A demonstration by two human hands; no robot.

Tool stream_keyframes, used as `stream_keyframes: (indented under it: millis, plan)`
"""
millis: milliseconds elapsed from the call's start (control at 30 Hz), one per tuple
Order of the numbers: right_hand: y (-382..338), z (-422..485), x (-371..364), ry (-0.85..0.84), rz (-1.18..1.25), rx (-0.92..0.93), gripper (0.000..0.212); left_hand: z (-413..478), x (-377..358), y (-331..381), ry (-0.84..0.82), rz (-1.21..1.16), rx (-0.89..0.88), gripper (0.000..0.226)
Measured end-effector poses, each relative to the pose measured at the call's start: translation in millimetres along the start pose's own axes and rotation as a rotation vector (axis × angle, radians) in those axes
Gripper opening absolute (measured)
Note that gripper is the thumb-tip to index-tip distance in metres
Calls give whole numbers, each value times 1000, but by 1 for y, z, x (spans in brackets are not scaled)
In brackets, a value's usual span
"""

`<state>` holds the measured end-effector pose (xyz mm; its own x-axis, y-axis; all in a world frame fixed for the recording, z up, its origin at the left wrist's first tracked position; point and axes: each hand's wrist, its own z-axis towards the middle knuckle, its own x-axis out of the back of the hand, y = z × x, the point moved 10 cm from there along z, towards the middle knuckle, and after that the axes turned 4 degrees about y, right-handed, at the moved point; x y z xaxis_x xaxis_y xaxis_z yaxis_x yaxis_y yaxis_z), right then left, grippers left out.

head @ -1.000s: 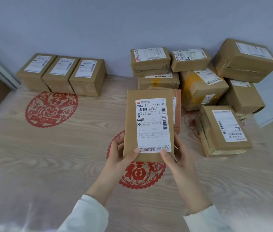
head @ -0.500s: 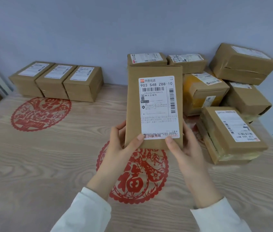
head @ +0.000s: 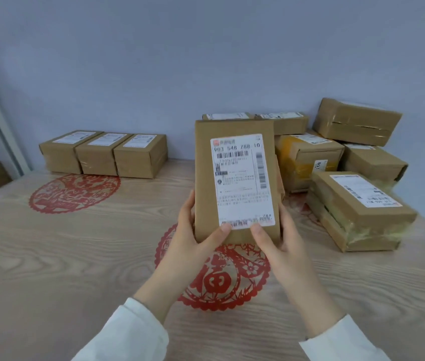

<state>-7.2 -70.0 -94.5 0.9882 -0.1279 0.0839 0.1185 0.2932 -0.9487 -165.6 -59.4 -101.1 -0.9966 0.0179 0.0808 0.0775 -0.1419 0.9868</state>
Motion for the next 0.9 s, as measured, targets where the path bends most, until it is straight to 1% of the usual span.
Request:
stream_keyframes:
  millis: [100,167,300,367,567,667,733,833,900]
  plan:
    - [4,-18,-3,29,-79,13,79,-19,-3,-11,-33,31,18,92]
    - [9,-29,-6,59,-61,-1,76,-22,1,-15,-23,9,20,87]
    - [8,-44,-14,113,-48,-12,73,-28,19,-7,64,8,-17,94]
    - [6,-46,-17,124,-20,-31,72,-33,24,-7,73,12,-21,91]
    - [5,-58,-22,171,37,-43,54,-41,33,-6,59,52,-8,70]
    - [6,-65,-24,173,92,-50,60,-43,39,0,97,23,-12,52]
    - [1,-64,-18,203,146,-62,67,-46,33,-2,74,11,-8,41]
    - [-8,-62,-8,244,137,-44,70,-53,23,-7,55,1,-13,42]
    - [-13,-63,-8,229,120,-30,67,-54,22,-2,81,-18,-42,54]
